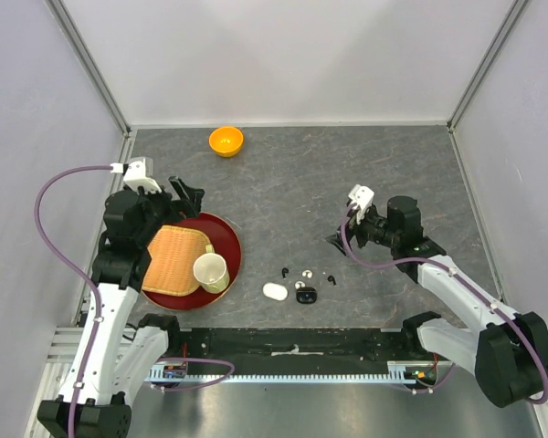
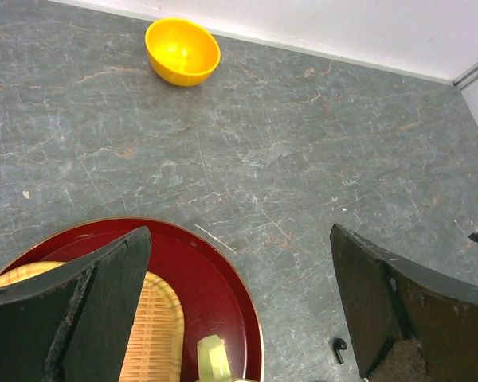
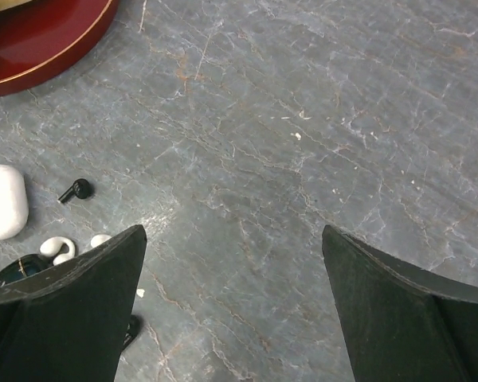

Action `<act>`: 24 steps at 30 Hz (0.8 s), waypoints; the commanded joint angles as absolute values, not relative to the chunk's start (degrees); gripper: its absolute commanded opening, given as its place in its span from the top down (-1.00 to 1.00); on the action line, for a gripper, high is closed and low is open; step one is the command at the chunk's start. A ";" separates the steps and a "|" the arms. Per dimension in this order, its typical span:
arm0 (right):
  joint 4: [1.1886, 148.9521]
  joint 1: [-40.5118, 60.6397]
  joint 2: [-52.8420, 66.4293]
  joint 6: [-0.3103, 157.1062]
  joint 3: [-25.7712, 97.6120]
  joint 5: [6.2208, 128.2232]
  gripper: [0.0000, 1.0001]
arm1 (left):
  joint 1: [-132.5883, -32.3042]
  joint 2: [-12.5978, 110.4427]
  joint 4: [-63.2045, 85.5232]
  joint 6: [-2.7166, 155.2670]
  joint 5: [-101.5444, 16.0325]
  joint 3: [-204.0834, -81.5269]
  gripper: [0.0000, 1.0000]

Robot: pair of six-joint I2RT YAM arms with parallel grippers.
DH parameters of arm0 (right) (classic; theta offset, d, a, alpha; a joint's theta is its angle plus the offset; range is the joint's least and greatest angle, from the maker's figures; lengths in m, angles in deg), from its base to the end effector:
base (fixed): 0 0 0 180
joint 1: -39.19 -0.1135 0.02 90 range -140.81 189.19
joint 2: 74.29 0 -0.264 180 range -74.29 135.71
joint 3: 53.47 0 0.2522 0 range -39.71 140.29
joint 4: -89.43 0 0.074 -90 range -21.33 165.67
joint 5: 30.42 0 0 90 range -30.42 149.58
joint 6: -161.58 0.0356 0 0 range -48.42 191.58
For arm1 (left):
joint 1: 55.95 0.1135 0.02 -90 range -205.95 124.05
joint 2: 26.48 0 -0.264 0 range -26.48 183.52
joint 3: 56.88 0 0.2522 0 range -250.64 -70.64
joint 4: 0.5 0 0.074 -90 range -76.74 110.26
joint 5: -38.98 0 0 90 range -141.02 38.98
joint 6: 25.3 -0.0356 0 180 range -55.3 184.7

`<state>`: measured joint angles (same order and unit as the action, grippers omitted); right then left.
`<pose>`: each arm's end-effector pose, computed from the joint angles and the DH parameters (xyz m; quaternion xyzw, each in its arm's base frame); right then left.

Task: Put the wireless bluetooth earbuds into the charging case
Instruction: Pick up the charging case at the center of the board.

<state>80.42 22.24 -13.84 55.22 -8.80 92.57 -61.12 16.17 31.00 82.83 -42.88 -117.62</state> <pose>0.2113 0.0847 0.2310 -0.3781 0.7300 0.2418 0.5154 0.1707 -0.0205 0.3453 -0.0446 0.7828 -0.1794 0.5942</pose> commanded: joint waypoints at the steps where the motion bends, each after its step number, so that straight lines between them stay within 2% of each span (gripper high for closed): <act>1: 80.32 20.12 -14.00 59.52 -4.05 85.08 -0.96 | -60.34 15.09 31.46 80.87 -41.26 -118.27 -1.00; 2: 80.58 20.12 -13.65 64.68 -2.99 83.07 -0.96 | -60.25 14.91 31.63 80.61 -41.26 -118.19 -0.99; 5: 79.10 20.12 -12.68 64.99 0.62 82.51 -0.96 | -60.25 14.30 31.81 80.78 -41.35 -117.57 -0.99; 11: 76.13 20.12 -13.82 53.58 -3.94 93.51 -0.96 | -60.25 12.72 31.02 82.18 -40.56 -115.64 -1.00; 17: 75.93 20.12 -15.13 52.86 -3.41 82.29 -0.96 | -60.25 12.10 30.84 82.45 -40.65 -115.20 -0.99; 20: 78.90 19.86 -19.43 52.42 -5.60 81.03 -0.96 | -60.25 11.84 30.93 82.71 -40.73 -115.02 -0.99; 22: 81.02 19.94 -23.55 52.34 -9.02 82.42 -0.96 | -60.25 11.75 30.84 82.98 -40.82 -114.93 -0.99; 24: 80.51 19.77 -25.32 49.45 -10.88 88.72 -0.96 | -60.17 11.84 30.84 83.15 -40.82 -114.85 -0.99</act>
<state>77.25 20.19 -20.68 53.56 -7.42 83.07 -60.53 12.56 31.22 82.67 -41.80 -115.24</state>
